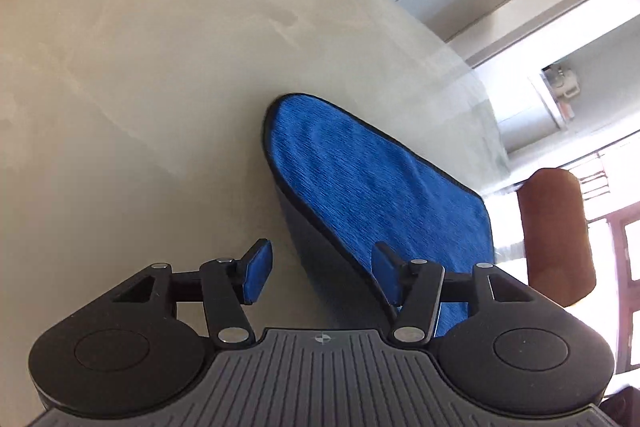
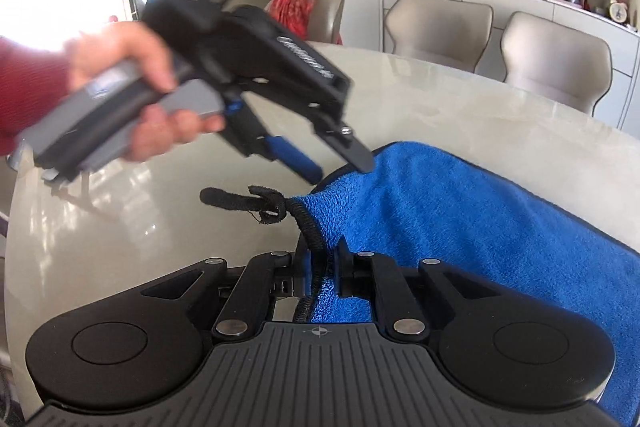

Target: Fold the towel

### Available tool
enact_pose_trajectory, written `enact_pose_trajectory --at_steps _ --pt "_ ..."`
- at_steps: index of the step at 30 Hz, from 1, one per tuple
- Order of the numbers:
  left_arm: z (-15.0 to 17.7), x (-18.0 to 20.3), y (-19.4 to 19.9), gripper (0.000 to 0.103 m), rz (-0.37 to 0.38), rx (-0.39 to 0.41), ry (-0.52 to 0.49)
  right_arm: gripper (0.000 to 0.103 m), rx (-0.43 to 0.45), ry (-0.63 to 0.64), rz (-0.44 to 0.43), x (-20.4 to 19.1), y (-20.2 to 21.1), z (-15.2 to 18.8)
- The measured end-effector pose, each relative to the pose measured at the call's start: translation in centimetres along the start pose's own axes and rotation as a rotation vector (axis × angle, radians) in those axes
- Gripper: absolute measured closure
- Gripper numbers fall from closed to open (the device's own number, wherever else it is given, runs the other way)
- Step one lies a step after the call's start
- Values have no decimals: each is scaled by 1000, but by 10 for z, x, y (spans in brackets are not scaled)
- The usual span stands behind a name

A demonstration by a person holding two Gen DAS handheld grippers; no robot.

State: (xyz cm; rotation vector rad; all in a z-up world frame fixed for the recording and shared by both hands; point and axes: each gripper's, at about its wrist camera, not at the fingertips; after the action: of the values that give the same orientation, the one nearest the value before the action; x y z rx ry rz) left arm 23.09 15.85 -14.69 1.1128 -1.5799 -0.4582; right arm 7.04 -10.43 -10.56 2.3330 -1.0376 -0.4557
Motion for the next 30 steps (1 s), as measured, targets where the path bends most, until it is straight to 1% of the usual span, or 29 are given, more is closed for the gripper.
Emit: enact_pose_trajectory --at_steps 6,9,11,12,13,14,16,18,21,24,27,30 --pt "-25 -1 -27 42 -60 -30 -21 93 -9 28 -27 -4 -1 -2" --pt "-33 1 -37 42 -62 -24 -32 93 -9 27 -29 -5 0 -2" --pt "-37 5 -44 48 -62 -24 -47 93 -10 23 -26 -4 -1 -2" --pt "-39 8 -47 70 -62 -24 -68 93 -8 21 -24 -4 -1 -2" --pt "-39 11 -50 96 -60 -24 -93 93 -6 16 -22 -4 0 -1" --pt "-39 16 -53 101 -62 -22 -127 93 -5 9 -19 -3 0 0" --pt "-38 25 -54 100 -69 -11 -171 93 3 -12 -12 1 1 0" --pt "-36 36 -52 100 -56 13 -195 93 17 -29 -3 5 3 0" --pt "-36 53 -50 101 -17 39 -209 93 39 -64 14 10 12 3" --pt "-35 77 -48 101 21 56 -258 93 65 -103 32 17 23 6" --pt "-33 104 -50 101 57 64 -298 93 100 -168 61 27 41 12" --pt "-30 132 -58 101 95 56 -338 93 127 -238 102 39 59 23"
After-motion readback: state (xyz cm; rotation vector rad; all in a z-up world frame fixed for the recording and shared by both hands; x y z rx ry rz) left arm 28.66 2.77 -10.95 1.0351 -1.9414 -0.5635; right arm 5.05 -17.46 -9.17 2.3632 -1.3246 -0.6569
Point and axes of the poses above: each gripper's, at about its wrist camera, not at the fingertips, and y roughly against the way its jaws point, x to its right, z to its underside, and after that the axes turned 2 degrees about x, right-handed
